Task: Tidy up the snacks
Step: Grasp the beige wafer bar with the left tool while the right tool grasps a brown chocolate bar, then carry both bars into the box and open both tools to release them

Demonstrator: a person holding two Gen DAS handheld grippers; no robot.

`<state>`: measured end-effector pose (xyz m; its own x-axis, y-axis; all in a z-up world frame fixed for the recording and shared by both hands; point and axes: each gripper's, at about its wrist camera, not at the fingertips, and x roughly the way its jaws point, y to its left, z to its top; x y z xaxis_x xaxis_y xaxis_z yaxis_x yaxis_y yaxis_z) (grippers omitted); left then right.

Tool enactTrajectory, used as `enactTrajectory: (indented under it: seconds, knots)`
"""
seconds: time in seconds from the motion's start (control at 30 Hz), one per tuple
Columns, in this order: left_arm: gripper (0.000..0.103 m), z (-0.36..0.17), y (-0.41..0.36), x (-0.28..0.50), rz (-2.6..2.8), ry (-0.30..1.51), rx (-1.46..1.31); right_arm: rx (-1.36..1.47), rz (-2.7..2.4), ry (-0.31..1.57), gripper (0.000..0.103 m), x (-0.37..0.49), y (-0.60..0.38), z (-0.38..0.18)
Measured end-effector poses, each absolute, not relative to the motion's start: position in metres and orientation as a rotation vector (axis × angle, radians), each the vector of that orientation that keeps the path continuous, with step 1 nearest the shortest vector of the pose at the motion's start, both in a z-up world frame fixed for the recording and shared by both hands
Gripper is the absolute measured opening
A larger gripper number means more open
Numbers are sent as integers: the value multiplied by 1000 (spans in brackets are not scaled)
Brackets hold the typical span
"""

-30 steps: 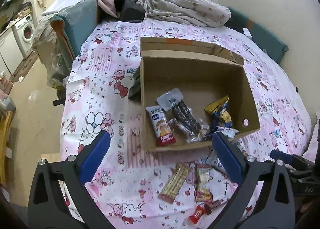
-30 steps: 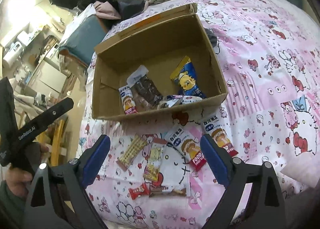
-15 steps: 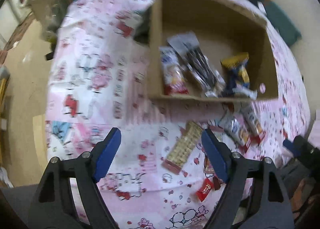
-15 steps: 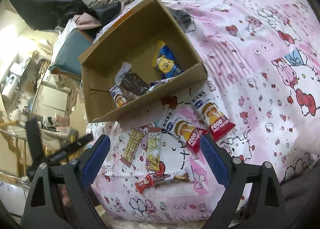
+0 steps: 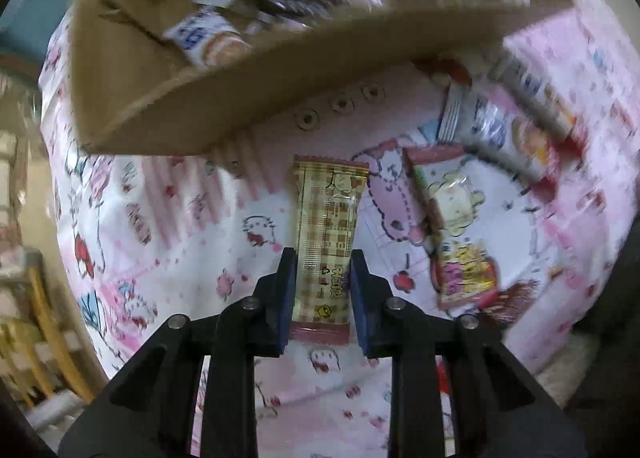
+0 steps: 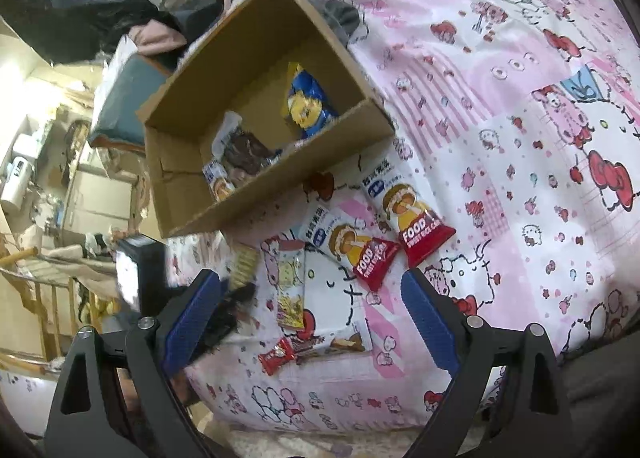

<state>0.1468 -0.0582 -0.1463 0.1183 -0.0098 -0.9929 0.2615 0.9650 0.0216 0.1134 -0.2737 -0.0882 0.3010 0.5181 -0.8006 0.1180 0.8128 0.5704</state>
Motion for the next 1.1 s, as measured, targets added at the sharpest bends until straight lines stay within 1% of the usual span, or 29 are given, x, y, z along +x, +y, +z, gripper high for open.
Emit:
enactTrajectory:
  seconds: [0.1,0.17,0.2,0.3,0.37,0.4,0.47,0.5,0.53,0.7,0.77,0.8,0.83,0.97,1.1]
  knots:
    - [22,-122,-35,139,-164,1441,44,532,336,1360,94,118,-255,-103]
    - [22,-108,-20,131,-155,1440,-44,399,407,1477,94,120,-227,-115]
    - [22,-100,-14,126,-149,1426,-71,335,443,1501,94,120,-216,-116]
    - [22,-89,-1,117,-134,1404,-126,30,558,1538,94,115,-175,-118]
    - [22,-86,2,112,-133,1400,-157,-249,660,1508,94,106,-146,-121]
    - [22,-83,1,110,-142,1397,-160,-345,699,1508,94,102,-137,-125]
    - [22,-80,-1,114,-159,1382,-144,-556,787,1503,91,91,-118,-137]
    - [22,-77,-2,114,-165,1373,-136,-618,812,1499,86,88,-113,-142]
    - [22,-76,0,116,-170,1369,-136,-664,833,1504,83,85,-109,-148]
    - [22,-76,-6,116,-208,1366,-150,-700,844,1527,82,90,-105,-172]
    - [22,-75,-7,116,-218,1365,-146,-694,857,1518,70,91,-108,-173]
    - [22,-75,-7,116,-219,1364,-145,-680,888,1525,28,91,-111,-170]
    - [22,-75,-7,117,-218,1363,-147,-653,909,1530,17,93,-115,-165]
    - [22,-73,-2,117,-200,1352,-172,-469,929,1472,17,103,-134,-128]
    - [22,-71,0,119,-176,1336,-187,-284,916,1365,17,109,-153,-86]
